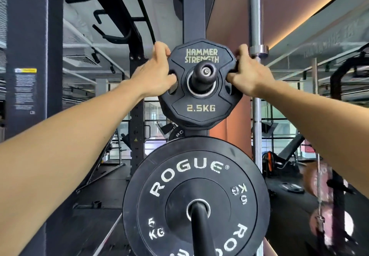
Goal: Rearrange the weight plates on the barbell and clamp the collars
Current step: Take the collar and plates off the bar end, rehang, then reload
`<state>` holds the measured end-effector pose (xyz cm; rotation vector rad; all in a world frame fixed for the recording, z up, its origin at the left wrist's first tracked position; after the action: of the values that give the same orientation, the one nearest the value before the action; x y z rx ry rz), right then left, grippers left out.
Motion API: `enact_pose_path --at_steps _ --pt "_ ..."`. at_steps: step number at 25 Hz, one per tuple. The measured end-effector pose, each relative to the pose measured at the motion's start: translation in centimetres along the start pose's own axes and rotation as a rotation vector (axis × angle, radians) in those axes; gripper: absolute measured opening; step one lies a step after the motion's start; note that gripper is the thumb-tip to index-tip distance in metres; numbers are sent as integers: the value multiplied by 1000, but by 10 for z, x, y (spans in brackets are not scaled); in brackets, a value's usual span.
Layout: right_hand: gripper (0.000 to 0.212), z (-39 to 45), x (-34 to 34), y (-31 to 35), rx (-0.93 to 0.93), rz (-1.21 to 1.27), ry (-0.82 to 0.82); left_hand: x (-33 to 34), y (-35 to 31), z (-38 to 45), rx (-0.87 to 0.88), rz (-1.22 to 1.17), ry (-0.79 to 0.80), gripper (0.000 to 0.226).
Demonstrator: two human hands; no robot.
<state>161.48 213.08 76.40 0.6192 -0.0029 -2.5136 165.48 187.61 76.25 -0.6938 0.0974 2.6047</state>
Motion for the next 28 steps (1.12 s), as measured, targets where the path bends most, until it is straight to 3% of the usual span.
enact_pose_path --at_steps 4,8,13,18,24,28 --pt "55 6 34 -15 -210 -230 -138 32 23 13 77 242 -67 43" --pt "48 19 64 -30 -127 -346 -174 63 42 27 59 338 -128 40" --pt "65 24 70 -37 -117 -296 -168 68 52 33 122 312 -174 35" --pt "46 16 77 -35 -6 -292 -155 72 43 21 -5 301 -198 38" --pt "62 -40 93 -28 197 -81 57 96 31 -37 -295 7 -28 58" --pt "83 -114 108 -35 232 -50 294 121 40 -110 -314 -70 200 71"
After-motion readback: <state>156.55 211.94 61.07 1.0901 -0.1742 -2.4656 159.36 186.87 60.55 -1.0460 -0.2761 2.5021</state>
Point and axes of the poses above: each hand's wrist, its own z-axis towards the middle knuckle, its own x-axis out of the palm, y = z × x, the point moved 2 cm from there along z, towards the middle knuckle, and after that the axes turned 3 degrees about -z, right-handed, at the moved point
